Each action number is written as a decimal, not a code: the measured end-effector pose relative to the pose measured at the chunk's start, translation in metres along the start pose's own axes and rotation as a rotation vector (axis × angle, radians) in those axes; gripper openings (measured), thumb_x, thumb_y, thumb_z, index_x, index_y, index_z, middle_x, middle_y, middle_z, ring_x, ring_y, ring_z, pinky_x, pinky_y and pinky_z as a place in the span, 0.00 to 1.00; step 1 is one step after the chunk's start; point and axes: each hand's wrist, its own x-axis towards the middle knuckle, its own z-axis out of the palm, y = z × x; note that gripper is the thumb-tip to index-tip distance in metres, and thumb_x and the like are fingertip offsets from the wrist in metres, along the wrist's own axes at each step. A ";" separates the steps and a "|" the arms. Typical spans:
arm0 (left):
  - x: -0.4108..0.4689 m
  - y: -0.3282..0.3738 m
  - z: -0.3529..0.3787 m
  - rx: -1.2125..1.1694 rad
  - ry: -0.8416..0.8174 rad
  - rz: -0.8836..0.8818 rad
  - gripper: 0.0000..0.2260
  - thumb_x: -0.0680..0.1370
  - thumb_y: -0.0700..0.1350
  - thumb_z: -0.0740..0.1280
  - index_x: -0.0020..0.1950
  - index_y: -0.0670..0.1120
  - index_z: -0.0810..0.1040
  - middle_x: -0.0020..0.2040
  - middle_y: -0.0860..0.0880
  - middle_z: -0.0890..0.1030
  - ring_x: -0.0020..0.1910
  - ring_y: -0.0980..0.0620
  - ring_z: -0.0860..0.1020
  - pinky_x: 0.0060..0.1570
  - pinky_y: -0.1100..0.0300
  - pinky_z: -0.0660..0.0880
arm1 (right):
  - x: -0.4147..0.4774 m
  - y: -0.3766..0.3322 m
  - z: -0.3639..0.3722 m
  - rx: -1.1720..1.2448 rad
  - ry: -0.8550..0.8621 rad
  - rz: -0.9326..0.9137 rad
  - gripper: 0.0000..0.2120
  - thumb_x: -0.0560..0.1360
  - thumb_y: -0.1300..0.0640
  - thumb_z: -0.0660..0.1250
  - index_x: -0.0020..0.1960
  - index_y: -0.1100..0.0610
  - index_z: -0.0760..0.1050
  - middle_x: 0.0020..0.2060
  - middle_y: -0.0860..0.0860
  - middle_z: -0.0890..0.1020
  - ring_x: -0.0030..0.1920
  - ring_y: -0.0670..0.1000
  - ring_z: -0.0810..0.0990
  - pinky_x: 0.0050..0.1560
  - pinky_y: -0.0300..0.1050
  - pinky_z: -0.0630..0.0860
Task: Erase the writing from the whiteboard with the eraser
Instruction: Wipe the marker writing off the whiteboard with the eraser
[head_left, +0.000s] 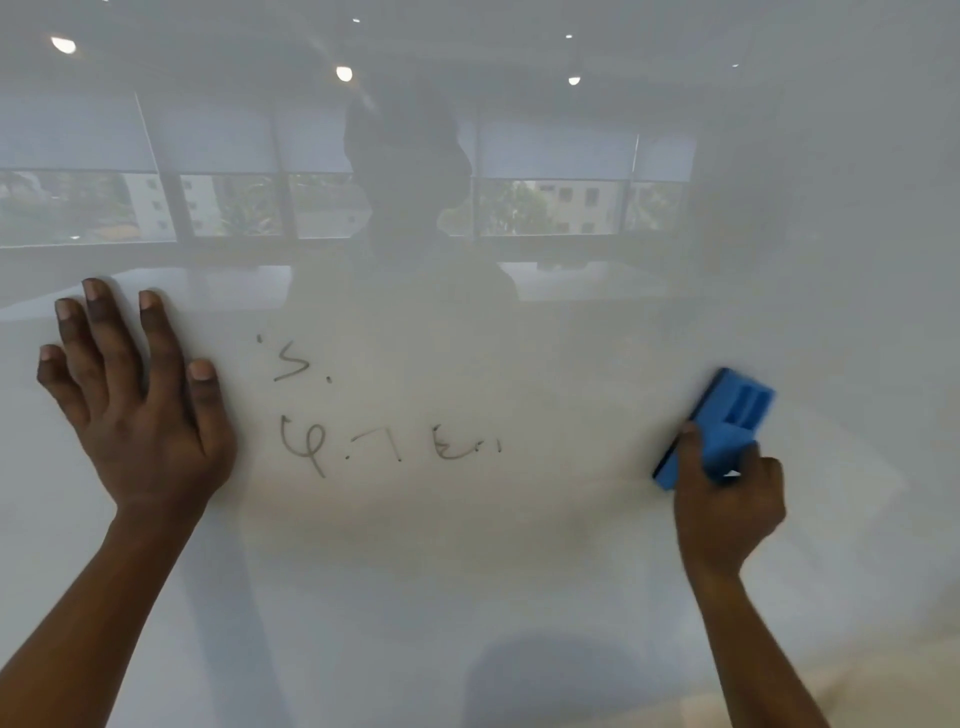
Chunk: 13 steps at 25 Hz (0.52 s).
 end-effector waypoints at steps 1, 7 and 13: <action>0.000 0.001 0.001 -0.001 -0.003 -0.016 0.27 0.88 0.49 0.52 0.87 0.48 0.50 0.85 0.37 0.53 0.83 0.31 0.55 0.75 0.27 0.60 | 0.008 -0.001 0.002 0.019 0.047 0.113 0.28 0.76 0.37 0.70 0.45 0.65 0.76 0.39 0.58 0.74 0.38 0.58 0.76 0.37 0.54 0.76; -0.001 -0.006 0.005 -0.042 -0.049 -0.057 0.27 0.88 0.51 0.51 0.87 0.53 0.48 0.86 0.41 0.50 0.85 0.35 0.52 0.74 0.28 0.63 | -0.079 -0.058 0.012 0.091 -0.285 -0.362 0.27 0.75 0.44 0.75 0.62 0.65 0.77 0.46 0.54 0.76 0.43 0.50 0.78 0.36 0.42 0.77; -0.001 0.000 0.001 -0.024 0.003 0.009 0.27 0.88 0.48 0.53 0.87 0.47 0.51 0.84 0.36 0.53 0.83 0.30 0.55 0.75 0.26 0.59 | 0.001 -0.003 -0.009 -0.005 -0.048 -0.123 0.27 0.76 0.36 0.69 0.47 0.63 0.75 0.39 0.56 0.74 0.37 0.58 0.77 0.35 0.41 0.70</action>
